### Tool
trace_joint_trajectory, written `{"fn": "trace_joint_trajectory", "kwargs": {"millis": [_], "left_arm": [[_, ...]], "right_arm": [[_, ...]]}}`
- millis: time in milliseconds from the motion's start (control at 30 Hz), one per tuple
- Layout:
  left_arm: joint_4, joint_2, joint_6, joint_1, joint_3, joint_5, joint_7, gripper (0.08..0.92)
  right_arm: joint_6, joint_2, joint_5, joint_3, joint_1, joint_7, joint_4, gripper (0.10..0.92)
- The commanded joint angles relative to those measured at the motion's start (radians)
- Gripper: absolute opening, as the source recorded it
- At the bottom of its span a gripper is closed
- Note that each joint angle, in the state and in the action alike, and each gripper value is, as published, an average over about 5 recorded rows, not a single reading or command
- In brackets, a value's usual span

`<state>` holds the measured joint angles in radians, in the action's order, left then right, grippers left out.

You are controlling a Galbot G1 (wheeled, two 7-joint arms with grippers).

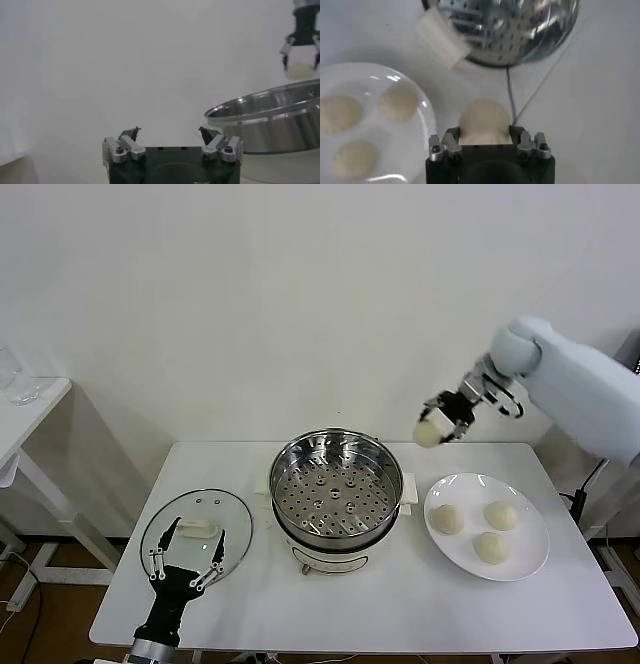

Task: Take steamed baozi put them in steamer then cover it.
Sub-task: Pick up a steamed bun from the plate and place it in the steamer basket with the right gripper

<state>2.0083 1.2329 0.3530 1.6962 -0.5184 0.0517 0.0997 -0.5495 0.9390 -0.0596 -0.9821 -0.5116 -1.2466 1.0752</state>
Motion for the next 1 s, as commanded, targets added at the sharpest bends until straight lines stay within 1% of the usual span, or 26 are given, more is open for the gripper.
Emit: {"fn": "trace_joint_trajectory", "kwargs": {"millis": [33,333,533,667,1000], "left_arm": [[0.007,0.002,0.005,0.005,-0.002,0.0,0.002,0.823],[0.005,0.008,0.011,0.004,-0.005,0.001,0.003,0.823],[0.0,0.009,0.013,0.001,-0.007,0.001,0.003,0.823],[-0.002,0.009,0.015,-0.001,-0.009,0.001,0.004,0.823],[-0.008,0.009,0.019,-0.006,-0.014,0.001,0.008,0.823]], "right_arm": [[-0.117,0.158,0.004,-0.119,-0.115,-0.025,0.102,0.679],[-0.133,0.273,-0.122,-0.097,0.039,-0.005,0.031,0.679],[-0.119,0.318,-0.177,-0.083,0.105,0.037,-0.042,0.679],[-0.138,0.348,-0.222,-0.061,0.134,0.048,-0.096,0.679],[-0.173,0.402,-0.308,-0.023,0.177,0.066,-0.166,0.679]]}}
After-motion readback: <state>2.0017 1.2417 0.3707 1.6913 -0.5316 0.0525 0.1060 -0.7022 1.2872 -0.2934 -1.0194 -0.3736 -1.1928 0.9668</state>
